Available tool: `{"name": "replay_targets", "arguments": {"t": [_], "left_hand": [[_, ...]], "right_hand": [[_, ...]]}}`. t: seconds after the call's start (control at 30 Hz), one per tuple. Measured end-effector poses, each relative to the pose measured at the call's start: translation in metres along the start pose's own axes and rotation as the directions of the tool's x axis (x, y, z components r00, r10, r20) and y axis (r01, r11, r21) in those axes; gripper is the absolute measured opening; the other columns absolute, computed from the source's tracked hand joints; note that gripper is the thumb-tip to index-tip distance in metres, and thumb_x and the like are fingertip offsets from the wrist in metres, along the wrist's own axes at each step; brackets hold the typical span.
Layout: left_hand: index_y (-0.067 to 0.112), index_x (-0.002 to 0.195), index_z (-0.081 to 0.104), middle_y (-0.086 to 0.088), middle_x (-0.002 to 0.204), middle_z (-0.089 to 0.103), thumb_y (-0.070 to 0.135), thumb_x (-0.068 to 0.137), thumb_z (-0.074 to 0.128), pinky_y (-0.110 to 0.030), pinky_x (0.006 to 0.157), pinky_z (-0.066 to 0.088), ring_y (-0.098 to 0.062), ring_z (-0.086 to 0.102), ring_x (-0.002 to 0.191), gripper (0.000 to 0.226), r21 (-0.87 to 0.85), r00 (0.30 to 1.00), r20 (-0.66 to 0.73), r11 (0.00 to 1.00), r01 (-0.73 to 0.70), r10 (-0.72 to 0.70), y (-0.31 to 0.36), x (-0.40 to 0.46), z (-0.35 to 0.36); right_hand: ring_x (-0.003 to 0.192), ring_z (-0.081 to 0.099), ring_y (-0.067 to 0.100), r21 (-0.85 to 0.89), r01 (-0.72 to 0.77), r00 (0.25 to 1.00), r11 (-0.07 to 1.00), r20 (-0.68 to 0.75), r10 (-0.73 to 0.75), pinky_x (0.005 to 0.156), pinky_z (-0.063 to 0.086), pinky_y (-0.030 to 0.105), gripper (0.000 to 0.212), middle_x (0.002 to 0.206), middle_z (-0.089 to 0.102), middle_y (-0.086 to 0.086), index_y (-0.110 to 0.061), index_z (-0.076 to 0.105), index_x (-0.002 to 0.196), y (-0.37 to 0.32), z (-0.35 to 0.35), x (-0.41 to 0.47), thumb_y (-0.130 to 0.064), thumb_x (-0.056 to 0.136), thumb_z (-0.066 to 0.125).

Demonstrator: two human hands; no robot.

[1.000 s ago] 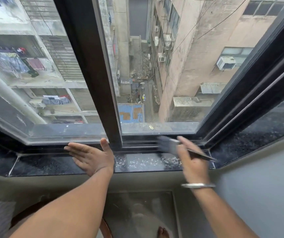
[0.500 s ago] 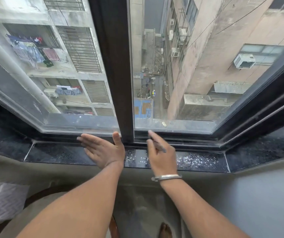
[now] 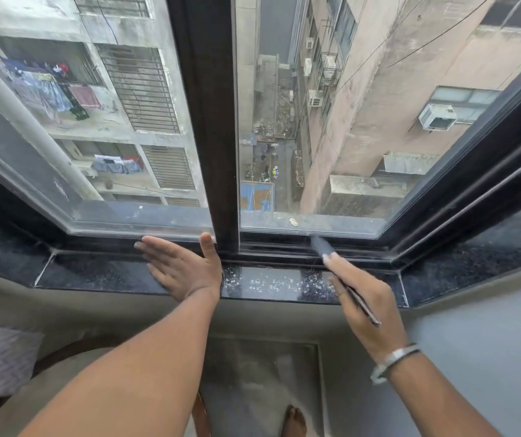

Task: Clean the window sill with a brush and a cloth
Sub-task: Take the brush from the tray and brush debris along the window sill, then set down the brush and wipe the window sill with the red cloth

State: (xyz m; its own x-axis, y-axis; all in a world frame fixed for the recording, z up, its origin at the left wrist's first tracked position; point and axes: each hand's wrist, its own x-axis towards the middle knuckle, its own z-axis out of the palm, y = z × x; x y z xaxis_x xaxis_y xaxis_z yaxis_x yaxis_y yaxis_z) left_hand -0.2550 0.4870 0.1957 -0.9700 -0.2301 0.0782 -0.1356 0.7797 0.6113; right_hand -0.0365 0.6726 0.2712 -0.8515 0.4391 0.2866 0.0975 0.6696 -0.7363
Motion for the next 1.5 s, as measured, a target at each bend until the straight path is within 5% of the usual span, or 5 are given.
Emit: {"name": "replay_targets", "arguments": {"t": [0.3, 0.57, 0.97, 1.23, 1.5], "left_hand": [[0.001, 0.157, -0.005, -0.021, 0.167, -0.003, 0.09, 0.081, 0.023, -0.046, 0.125, -0.004, -0.028, -0.002, 0.156, 0.12, -0.38, 0.97, 0.038, 0.901, -0.207, 0.239, -0.019, -0.01, -0.038], [0.009, 0.15, 0.041, -0.01, 0.145, 0.056, 0.053, 0.084, 0.07, -0.04, 0.104, 0.048, -0.021, 0.055, 0.131, 0.084, -0.26, 0.195, 0.313, 0.281, -0.924, 0.93, -0.057, 0.047, -0.129], [0.018, 0.122, 0.073, -0.013, 0.126, 0.066, 0.016, 0.081, 0.081, -0.044, 0.091, 0.053, -0.035, 0.063, 0.111, 0.041, 0.095, 0.571, 0.447, 0.598, -0.796, 0.689, -0.132, 0.163, -0.179], [0.022, 0.14, 0.059, -0.005, 0.148, 0.053, 0.023, 0.093, 0.055, -0.046, 0.116, 0.029, -0.027, 0.047, 0.137, 0.047, 0.264, 0.587, 0.491, 0.533, -0.804, 0.644, -0.161, 0.149, -0.165], [0.02, 0.122, 0.069, -0.001, 0.117, 0.07, 0.027, 0.09, 0.05, -0.037, 0.088, 0.046, -0.025, 0.066, 0.105, 0.038, 0.214, 0.833, 0.308, 0.82, -0.531, 0.459, -0.328, 0.045, -0.18]], "right_hand": [[0.108, 0.066, 0.01, 0.473, -0.242, 0.916, 0.847, -0.176, 0.36, 0.091, 0.05, 0.021, 0.022, 0.111, 0.072, -0.013, -0.026, 0.07, 0.113, -0.045, 0.03, -0.006, -0.027, 0.093, 0.061], [0.098, 0.067, 0.033, 0.78, -0.617, 0.673, -0.101, 0.59, 0.446, 0.078, 0.058, 0.042, 0.041, 0.116, 0.063, 0.023, -0.002, 0.068, 0.111, -0.117, 0.127, 0.028, -0.033, 0.087, 0.057], [0.089, 0.068, 0.015, 0.059, -0.052, 0.949, 0.997, 0.314, 0.031, 0.082, 0.052, 0.023, 0.016, 0.091, 0.075, -0.002, -0.02, 0.075, 0.096, -0.131, 0.246, 0.086, -0.022, 0.08, 0.074], [0.086, 0.055, 0.035, -0.558, 0.372, 0.899, 0.742, 0.416, -0.138, 0.068, 0.046, 0.038, 0.031, 0.102, 0.058, 0.013, -0.02, 0.066, 0.114, -0.144, 0.268, 0.08, -0.026, 0.086, 0.053], [0.07, 0.057, 0.034, -0.14, 0.531, 0.729, 0.836, 0.579, -0.366, 0.061, 0.051, 0.039, 0.045, 0.087, 0.061, 0.011, -0.016, 0.068, 0.111, -0.176, 0.337, -0.021, -0.013, 0.068, 0.056]]}}
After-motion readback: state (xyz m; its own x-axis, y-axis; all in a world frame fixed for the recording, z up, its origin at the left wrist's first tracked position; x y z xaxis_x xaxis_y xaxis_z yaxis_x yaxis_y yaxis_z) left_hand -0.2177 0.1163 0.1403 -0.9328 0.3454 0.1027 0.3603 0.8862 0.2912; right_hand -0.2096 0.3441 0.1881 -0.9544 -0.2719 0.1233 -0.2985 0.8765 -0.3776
